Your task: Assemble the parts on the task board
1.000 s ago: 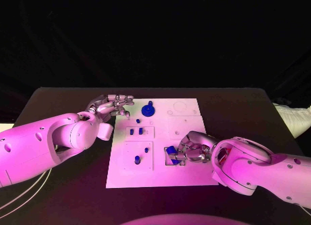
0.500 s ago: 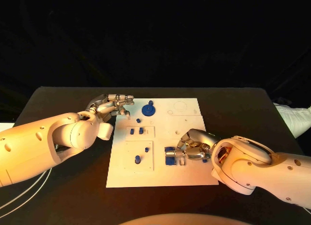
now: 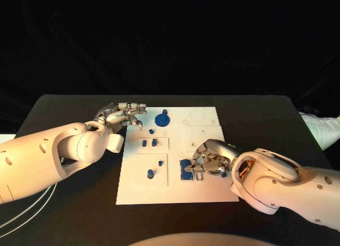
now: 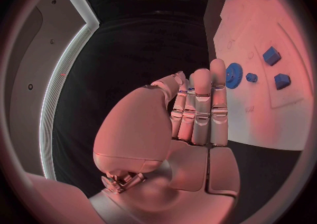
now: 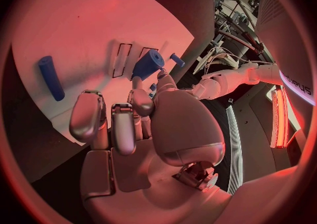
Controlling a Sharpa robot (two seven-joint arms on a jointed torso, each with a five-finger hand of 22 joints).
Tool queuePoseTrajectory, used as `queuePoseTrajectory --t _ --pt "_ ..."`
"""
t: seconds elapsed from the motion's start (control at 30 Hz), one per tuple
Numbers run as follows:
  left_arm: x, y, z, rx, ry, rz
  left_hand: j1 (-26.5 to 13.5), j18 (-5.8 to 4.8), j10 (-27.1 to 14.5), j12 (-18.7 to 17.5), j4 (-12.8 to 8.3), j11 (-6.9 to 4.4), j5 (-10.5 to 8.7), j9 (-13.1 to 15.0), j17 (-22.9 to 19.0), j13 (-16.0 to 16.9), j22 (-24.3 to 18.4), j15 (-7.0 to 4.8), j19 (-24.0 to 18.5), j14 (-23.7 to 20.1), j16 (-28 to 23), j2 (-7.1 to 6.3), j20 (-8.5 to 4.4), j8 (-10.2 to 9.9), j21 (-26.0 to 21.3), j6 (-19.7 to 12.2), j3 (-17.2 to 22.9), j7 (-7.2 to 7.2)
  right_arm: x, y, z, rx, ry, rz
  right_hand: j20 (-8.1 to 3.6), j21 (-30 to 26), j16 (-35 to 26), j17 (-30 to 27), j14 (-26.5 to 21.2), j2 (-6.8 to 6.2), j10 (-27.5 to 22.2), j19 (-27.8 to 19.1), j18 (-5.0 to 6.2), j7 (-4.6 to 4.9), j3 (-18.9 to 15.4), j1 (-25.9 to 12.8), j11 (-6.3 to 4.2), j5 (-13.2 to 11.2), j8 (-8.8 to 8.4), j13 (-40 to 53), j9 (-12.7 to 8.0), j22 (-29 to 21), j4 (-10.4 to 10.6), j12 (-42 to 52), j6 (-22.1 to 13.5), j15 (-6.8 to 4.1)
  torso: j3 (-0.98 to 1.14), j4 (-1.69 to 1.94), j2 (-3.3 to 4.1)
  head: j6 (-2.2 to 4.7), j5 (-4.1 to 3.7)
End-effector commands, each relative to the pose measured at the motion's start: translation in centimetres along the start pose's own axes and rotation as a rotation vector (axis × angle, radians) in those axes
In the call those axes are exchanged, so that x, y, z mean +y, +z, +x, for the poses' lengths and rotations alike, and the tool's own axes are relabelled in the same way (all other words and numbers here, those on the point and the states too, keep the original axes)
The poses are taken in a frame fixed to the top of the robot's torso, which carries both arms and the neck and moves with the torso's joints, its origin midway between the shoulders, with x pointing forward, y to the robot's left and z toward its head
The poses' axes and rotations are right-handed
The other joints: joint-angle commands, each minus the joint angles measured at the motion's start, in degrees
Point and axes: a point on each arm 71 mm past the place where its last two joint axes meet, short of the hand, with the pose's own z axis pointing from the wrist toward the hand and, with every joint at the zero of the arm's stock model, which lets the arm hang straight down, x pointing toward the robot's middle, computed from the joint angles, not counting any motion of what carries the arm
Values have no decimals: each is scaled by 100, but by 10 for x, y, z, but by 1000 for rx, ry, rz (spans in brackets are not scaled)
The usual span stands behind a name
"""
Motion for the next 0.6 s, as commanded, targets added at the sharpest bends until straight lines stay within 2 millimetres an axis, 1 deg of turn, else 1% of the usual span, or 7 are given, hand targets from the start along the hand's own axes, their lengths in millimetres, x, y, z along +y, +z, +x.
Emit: queuePoseTrajectory --t 0.03,0.13,0.2,0.37,0.6 --pt "-1 0 2 19 0 8 1 110 -28 36 -3 0 35 0 -3 5 -5 -8 12 -45 -31 39 40 18 -39 -40 -27 9 3 0 1 4 -56 -33 -43 15 -4 524 414 36 4 10 -31 -51 82 350 -53 -157 58 11 47 24 -192 8 47 -35 -9 3 3 -17 10" --pt "-1 0 2 20 -1 8 1 110 -28 36 -3 0 35 0 -3 5 -5 -8 12 -45 -31 39 40 18 -39 -40 -27 9 4 0 2 12 -86 -35 -61 23 -1 531 414 96 0 17 -34 -71 174 630 -72 -318 84 6 82 43 -348 -11 60 -52 -5 -1 6 -22 21" --pt "-1 0 3 22 -1 8 3 110 -29 37 -4 0 36 0 -4 5 -6 -7 12 -45 -31 40 40 19 -39 -41 -27 9 5 1 2 13 -98 -35 -66 27 4 540 416 111 3 20 -37 -74 193 691 -75 -377 92 5 96 51 -385 -16 66 -54 -4 2 4 -32 20" --pt "-1 0 2 21 -1 8 14 110 -38 47 -10 0 39 0 -13 5 -7 -7 11 -51 -34 49 41 27 -42 -48 -20 9 4 1 2 4 -111 -22 -68 34 8 547 418 126 18 27 -40 -73 188 684 -74 -426 101 17 109 66 -379 -2 76 -54 -13 0 -1 -43 20" --pt "0 -1 1 20 0 5 14 110 -38 47 -10 0 39 0 -13 5 -7 -7 11 -51 -34 49 41 27 -42 -48 -20 9 2 2 1 -11 -128 9 -72 52 10 551 419 149 60 44 -47 -83 164 629 -80 -470 128 58 137 103 -341 50 105 -58 -8 4 -1 -65 20"
